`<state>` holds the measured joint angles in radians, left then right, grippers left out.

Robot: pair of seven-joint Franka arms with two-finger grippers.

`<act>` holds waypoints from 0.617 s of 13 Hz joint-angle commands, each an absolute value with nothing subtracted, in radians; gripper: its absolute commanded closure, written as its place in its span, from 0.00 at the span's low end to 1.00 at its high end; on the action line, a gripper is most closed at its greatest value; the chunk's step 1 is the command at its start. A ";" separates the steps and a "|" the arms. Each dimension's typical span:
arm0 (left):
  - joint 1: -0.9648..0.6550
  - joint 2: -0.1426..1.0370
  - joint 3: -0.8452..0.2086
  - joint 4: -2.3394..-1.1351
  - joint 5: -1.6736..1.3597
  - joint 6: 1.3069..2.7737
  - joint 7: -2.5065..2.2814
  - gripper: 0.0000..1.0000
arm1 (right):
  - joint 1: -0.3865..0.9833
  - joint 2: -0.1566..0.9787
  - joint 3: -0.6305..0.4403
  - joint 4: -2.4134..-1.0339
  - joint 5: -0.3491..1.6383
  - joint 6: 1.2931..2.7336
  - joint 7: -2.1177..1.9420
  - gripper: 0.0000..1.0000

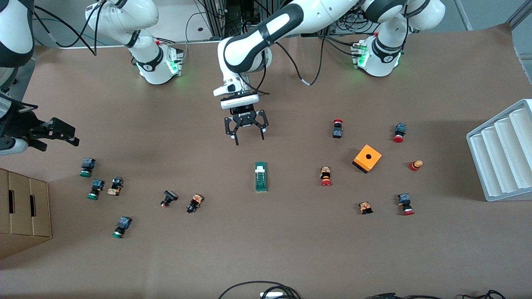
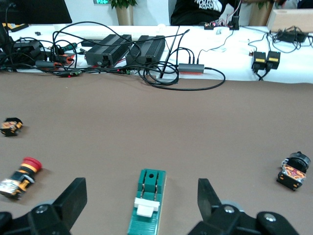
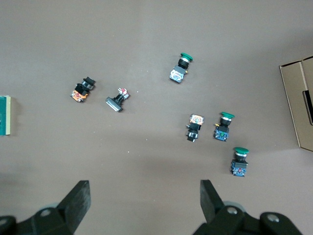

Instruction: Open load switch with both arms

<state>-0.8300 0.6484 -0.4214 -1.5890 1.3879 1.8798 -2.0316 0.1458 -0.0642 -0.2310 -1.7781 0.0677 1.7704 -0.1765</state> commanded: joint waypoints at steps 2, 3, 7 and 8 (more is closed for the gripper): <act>-0.821 0.525 -0.419 -1.623 1.261 1.922 -1.863 0.00 | 0.152 -0.100 -0.227 -1.865 0.043 1.844 -0.189 0.00; -0.819 0.499 -0.417 -1.623 1.228 1.936 -1.821 0.00 | 0.152 -0.094 -0.226 -1.865 0.043 1.845 -0.189 0.00; -0.757 0.358 -0.382 -1.621 1.021 1.922 -1.513 0.00 | 0.170 -0.081 -0.222 -1.855 0.043 1.842 -0.186 0.00; -0.711 0.326 -0.406 -1.621 0.988 1.924 -1.459 0.00 | 0.170 -0.080 -0.221 -1.852 0.043 1.841 -0.186 0.00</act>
<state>-0.7999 0.4140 -0.3943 -1.5873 1.0669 1.9052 -1.5859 0.1618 -0.0664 -0.2201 -1.8384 0.0655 1.8232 -0.1823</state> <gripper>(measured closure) 0.000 0.000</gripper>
